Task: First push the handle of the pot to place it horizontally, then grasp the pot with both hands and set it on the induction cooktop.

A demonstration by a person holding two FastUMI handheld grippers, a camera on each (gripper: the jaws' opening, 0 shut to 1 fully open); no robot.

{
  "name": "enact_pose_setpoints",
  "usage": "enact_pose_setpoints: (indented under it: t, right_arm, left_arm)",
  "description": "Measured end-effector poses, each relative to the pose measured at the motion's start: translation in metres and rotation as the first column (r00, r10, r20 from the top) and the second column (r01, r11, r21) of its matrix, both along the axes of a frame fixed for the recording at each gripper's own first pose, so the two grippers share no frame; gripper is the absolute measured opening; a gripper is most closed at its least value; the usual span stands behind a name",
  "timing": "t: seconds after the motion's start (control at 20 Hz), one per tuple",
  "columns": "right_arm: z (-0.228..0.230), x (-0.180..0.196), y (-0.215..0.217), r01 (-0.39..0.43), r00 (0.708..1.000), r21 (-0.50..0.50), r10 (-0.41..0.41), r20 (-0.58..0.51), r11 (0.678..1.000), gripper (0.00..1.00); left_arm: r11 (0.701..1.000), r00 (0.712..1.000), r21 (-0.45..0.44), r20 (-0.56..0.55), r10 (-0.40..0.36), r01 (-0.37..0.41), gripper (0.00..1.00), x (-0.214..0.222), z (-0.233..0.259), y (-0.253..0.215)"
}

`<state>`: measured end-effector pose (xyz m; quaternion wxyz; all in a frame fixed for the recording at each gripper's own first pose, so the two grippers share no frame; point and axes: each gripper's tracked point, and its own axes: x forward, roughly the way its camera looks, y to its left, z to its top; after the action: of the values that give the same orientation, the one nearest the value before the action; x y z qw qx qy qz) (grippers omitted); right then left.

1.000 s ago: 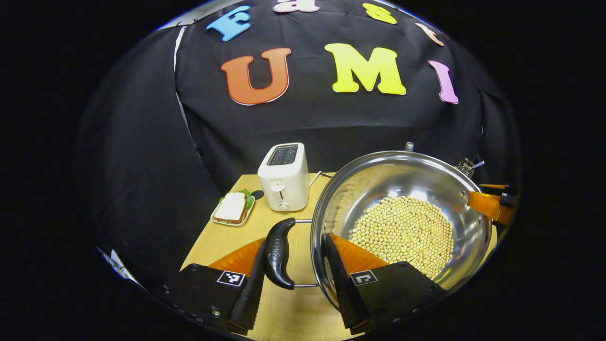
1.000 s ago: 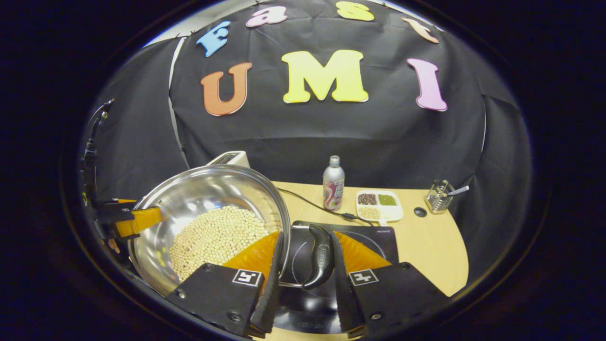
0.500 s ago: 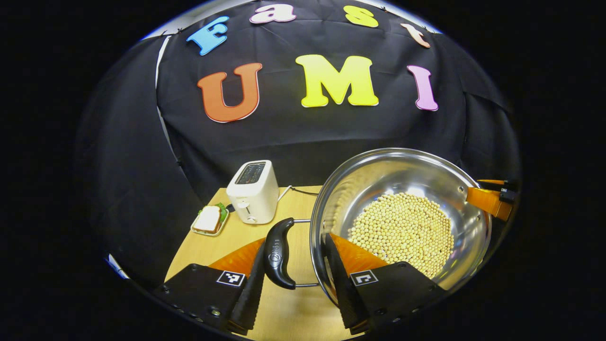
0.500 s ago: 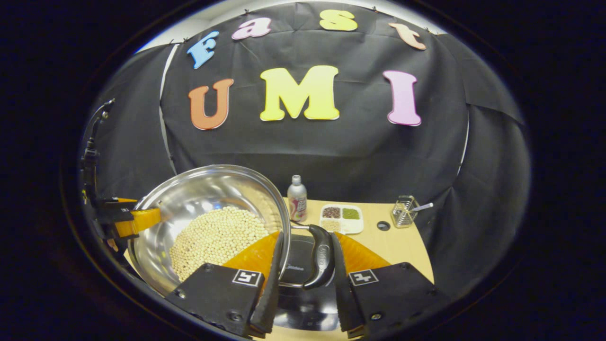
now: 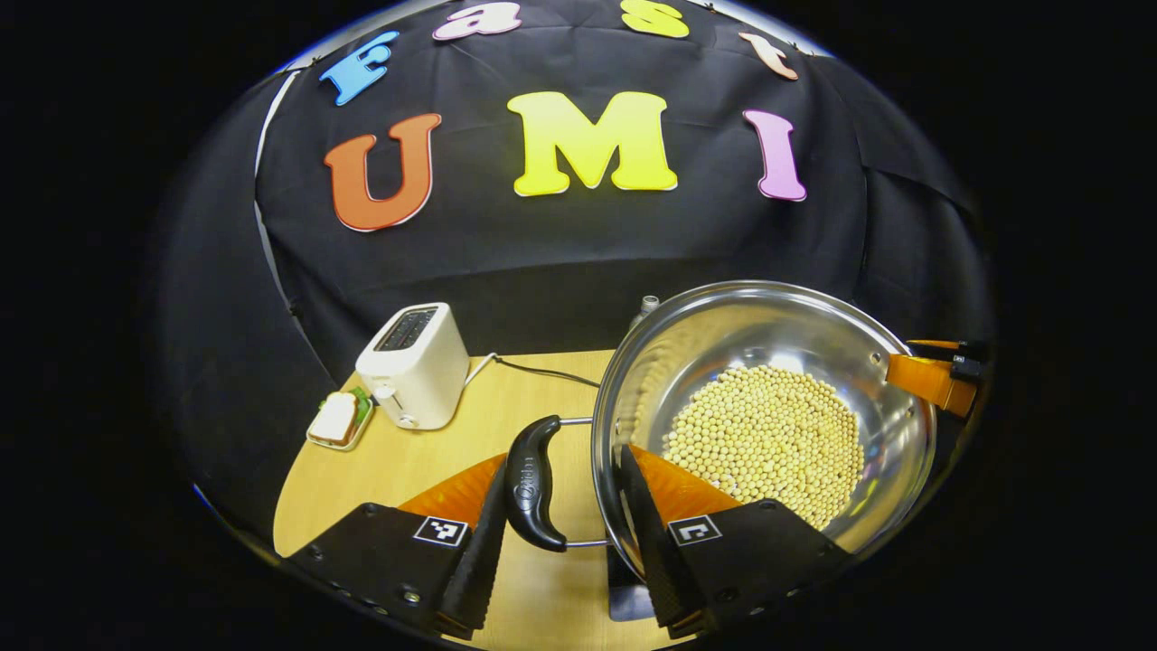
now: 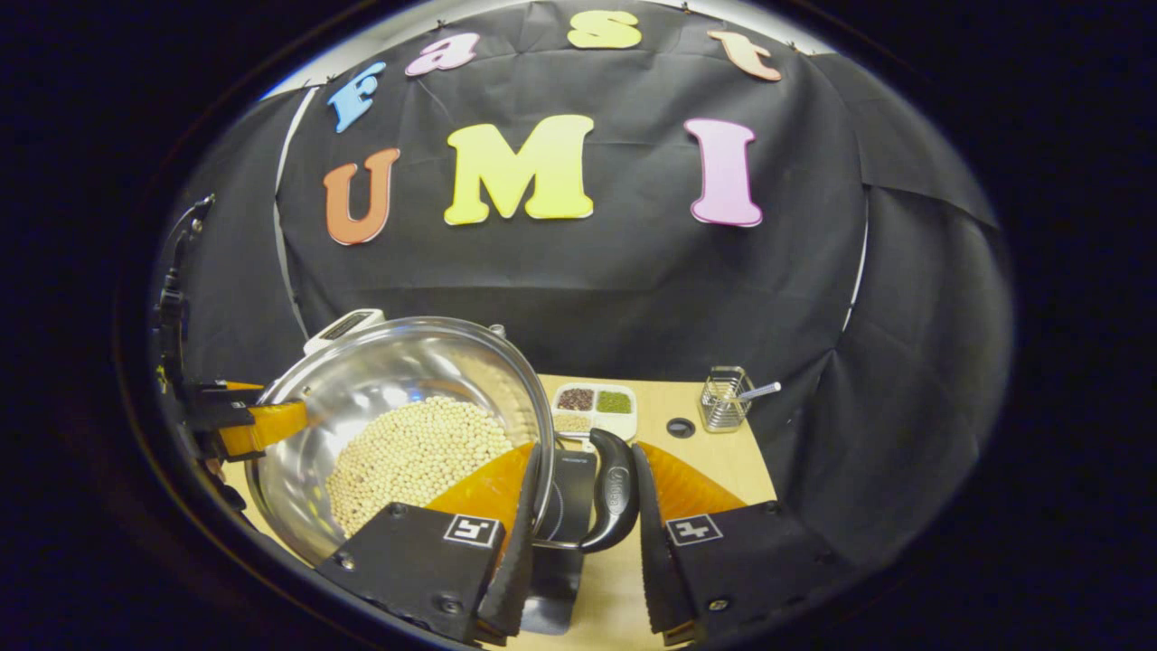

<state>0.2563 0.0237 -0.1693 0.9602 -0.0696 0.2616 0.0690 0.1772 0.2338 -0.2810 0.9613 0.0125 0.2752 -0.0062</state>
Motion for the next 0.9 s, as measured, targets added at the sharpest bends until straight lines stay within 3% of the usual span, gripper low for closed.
enact_pose_setpoints:
  t: [0.25,0.3,0.35,0.5,0.55,0.6,0.9]
  right_arm:
    - [-0.035,0.020,-0.011,0.012,0.999,0.010,-0.011,-0.037,1.000,0.51]
    - [-0.042,0.024,-0.012,0.013,0.999,0.013,-0.012,-0.040,1.000,0.51]
    - [-0.049,0.028,-0.012,0.015,0.999,0.015,-0.014,-0.044,1.000,0.51]
    - [-0.072,0.039,-0.015,0.015,0.998,0.010,-0.014,-0.054,1.000,0.51]
    - [-0.079,0.044,-0.016,0.017,0.998,0.009,-0.016,-0.057,1.000,0.51]
    - [-0.087,0.046,-0.016,0.018,0.998,0.009,-0.017,-0.063,1.000,0.54]
    - [-0.122,0.056,-0.014,0.018,0.996,-0.008,-0.019,-0.087,1.000,0.54]
  left_arm:
    - [1.000,1.000,0.003,-0.025,-0.003,0.003,0.66,0.019,-0.024,-0.006]
    - [1.000,0.999,0.001,-0.033,0.000,0.000,0.75,0.020,-0.027,-0.011]
    - [1.000,0.999,-0.004,-0.038,0.003,-0.003,0.66,0.020,-0.028,-0.013]
    - [1.000,0.998,-0.006,-0.061,0.005,-0.005,0.66,0.021,-0.038,-0.019]
    - [1.000,0.998,-0.006,-0.066,0.004,-0.004,0.75,0.020,-0.039,-0.020]
    - [1.000,0.997,-0.008,-0.074,0.006,-0.007,0.66,0.021,-0.042,-0.021]
    - [0.999,0.992,-0.040,-0.122,0.022,-0.027,0.66,0.025,-0.058,-0.024]
